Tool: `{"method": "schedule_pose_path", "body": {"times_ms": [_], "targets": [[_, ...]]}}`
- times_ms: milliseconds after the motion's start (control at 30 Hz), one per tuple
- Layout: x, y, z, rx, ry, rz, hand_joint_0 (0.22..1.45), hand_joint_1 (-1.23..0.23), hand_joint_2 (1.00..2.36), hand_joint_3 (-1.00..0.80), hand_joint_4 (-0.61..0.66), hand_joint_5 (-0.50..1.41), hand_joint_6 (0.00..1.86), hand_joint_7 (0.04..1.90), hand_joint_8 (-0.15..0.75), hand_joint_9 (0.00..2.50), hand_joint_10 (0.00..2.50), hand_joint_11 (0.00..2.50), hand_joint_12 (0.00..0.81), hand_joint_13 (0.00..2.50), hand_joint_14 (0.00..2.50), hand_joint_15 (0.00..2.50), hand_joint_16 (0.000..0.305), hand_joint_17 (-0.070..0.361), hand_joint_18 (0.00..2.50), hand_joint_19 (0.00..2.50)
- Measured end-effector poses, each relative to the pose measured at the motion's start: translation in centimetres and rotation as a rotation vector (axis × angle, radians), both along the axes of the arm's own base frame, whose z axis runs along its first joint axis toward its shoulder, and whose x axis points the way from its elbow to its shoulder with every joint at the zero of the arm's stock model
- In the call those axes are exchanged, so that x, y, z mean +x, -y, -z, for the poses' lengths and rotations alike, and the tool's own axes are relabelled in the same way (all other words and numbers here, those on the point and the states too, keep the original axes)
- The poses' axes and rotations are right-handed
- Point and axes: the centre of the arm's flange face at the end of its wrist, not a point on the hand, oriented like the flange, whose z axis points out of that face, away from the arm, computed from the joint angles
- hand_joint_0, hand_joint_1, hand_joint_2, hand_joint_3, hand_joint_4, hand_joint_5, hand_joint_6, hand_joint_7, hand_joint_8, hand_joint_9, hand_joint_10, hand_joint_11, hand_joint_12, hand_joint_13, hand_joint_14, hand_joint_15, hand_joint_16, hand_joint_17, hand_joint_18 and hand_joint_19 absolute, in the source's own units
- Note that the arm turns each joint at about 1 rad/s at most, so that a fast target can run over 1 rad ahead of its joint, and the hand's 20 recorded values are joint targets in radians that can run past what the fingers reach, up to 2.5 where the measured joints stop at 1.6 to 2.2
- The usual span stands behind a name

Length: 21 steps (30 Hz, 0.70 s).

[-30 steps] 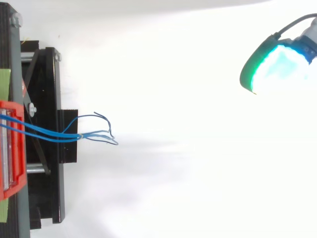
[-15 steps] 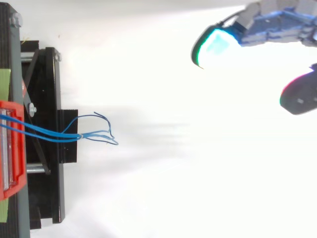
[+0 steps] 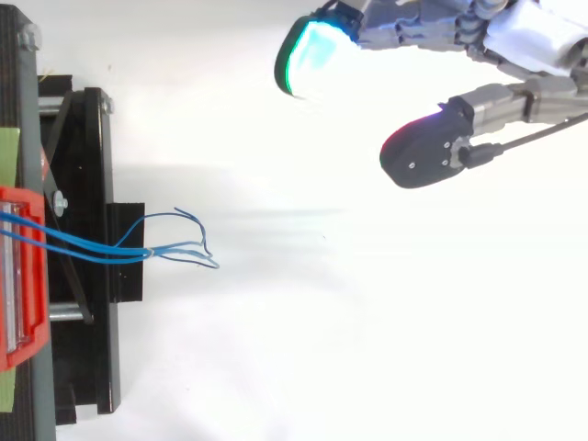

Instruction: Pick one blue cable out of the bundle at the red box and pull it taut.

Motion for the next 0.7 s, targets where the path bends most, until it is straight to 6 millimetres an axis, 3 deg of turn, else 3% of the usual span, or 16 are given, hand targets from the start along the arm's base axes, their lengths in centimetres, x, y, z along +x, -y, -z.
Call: {"method": "schedule_pose_path", "body": {"times_ms": [133, 700], "targets": [[0.9, -0.4, 0.3, -0.033, 0.029, -0.004, 0.57, -0.83, 1.0, -0.5, 0.26, -0.11, 0.5, 1.13, 0.284, 0.56, 0.01, 0.35, 0.334, 0.35, 0.01, 0.16, 0.055, 0.124, 0.21, 0.16], [7.8, -2.4, 4.3, 0.012, 0.013, -0.056, 0.53, -0.75, 1.0, -0.5, 0.32, -0.12, 0.5, 0.99, 0.294, 0.55, 0.01, 0.3, 0.343, 0.37, 0.01, 0.16, 0.057, 0.128, 0.22, 0.18]]}}
